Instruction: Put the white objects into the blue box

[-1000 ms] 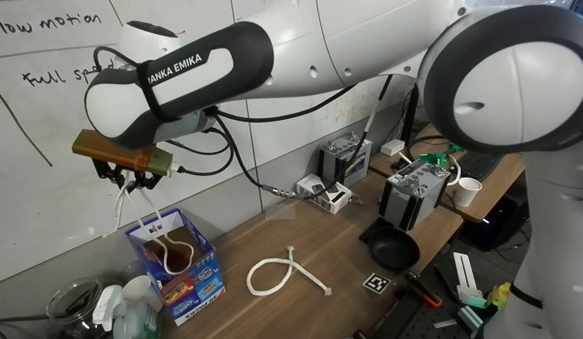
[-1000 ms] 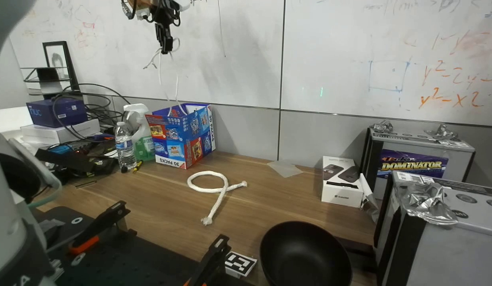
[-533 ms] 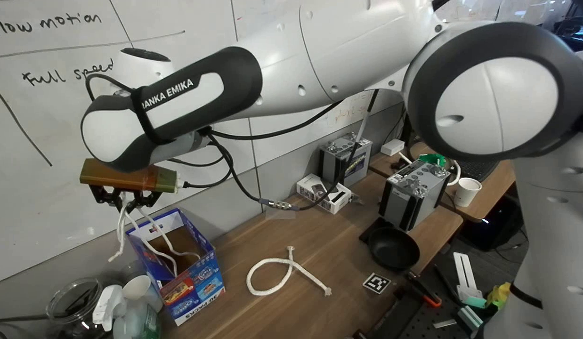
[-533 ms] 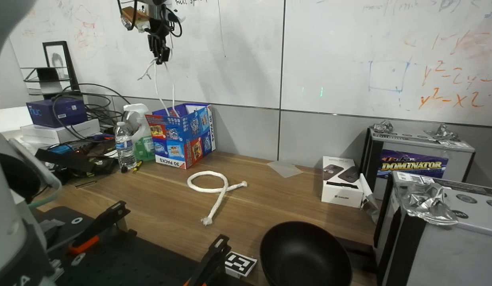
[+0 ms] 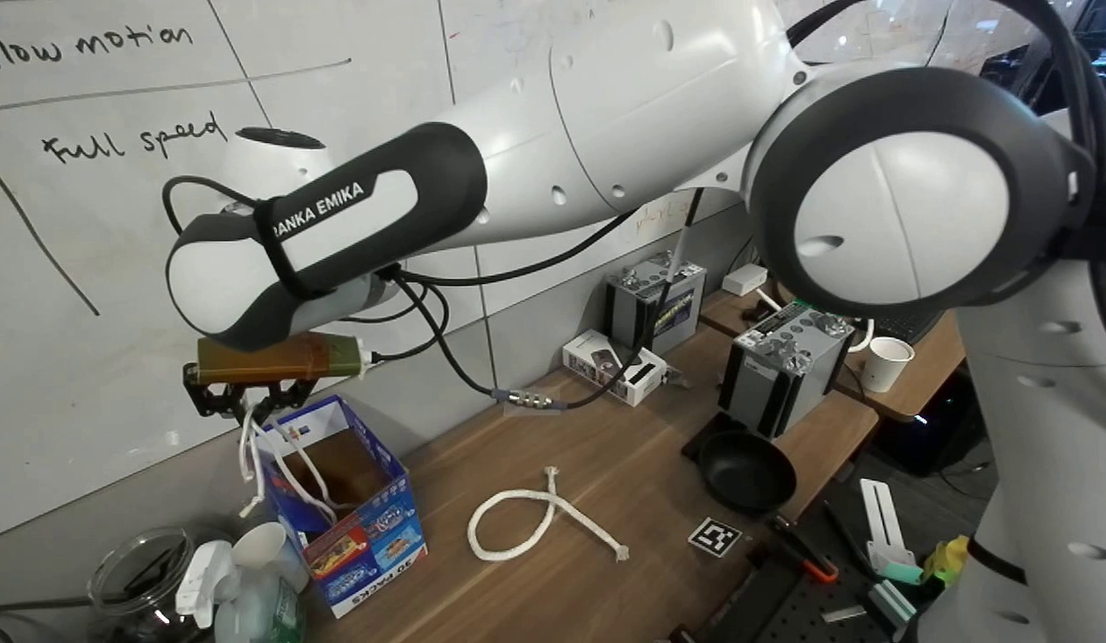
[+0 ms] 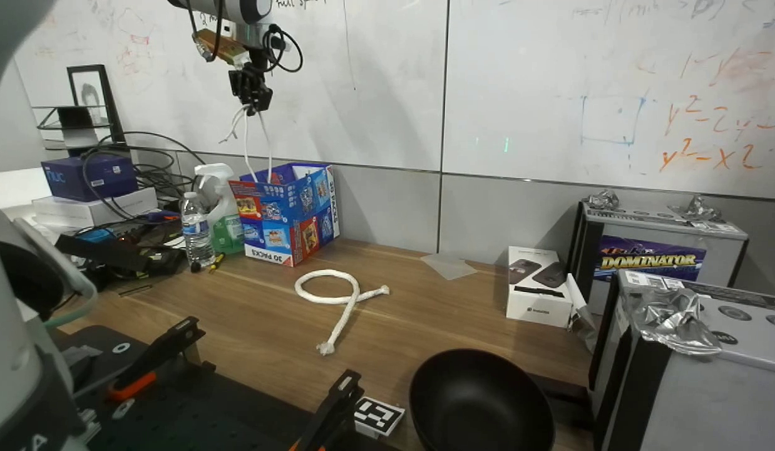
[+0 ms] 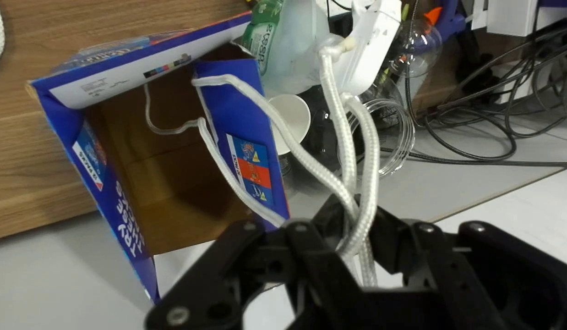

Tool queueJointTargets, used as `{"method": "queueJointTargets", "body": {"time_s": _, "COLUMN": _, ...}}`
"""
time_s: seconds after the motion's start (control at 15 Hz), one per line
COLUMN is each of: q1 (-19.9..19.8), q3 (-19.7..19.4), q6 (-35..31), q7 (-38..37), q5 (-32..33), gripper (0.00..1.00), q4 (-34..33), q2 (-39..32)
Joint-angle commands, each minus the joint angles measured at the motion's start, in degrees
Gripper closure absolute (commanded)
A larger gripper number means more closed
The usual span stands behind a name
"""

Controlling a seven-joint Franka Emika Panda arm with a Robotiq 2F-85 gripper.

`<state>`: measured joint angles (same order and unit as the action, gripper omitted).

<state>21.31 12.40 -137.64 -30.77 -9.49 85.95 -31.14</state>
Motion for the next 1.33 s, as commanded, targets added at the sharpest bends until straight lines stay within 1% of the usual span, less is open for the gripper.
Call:
{"method": "queueJointTargets", "body": {"time_s": 0.0, "q1": -0.24, "q3": -0.47, "q6": 1.28, "q7": 5.0, "q5": -0.37, "gripper": 0.99, "q4": -2.53, "q2": -1.93}}
{"method": "queueJointTargets", "body": {"time_s": 0.4, "q1": -0.74, "q3": -1.39, "q6": 1.33, "q7": 9.26, "q5": 0.13, "gripper": 0.99, "q4": -3.24, "q2": -4.5}}
{"method": "queueJointTargets", "body": {"time_s": 1.0, "q1": -2.15, "q3": -2.68, "q6": 1.54, "q7": 11.97, "q5": 0.29, "gripper": 0.99, "q4": -4.99, "q2": -7.49}}
{"method": "queueJointTargets", "body": {"time_s": 1.07, "q1": -2.23, "q3": -2.82, "q6": 1.92, "q7": 11.82, "q5": 0.34, "gripper": 0.8, "q4": -5.08, "q2": -7.62}}
{"method": "queueJointTargets", "body": {"time_s": 1.13, "q1": -2.45, "q3": -2.75, "q6": 2.37, "q7": 12.14, "q5": 0.27, "gripper": 0.69, "q4": -5.31, "q2": -7.85}}
{"method": "queueJointTargets", "body": {"time_s": 1.27, "q1": -2.55, "q3": -2.87, "q6": 2.98, "q7": 12.39, "q5": 0.46, "gripper": 0.55, "q4": -5.29, "q2": -7.96}}
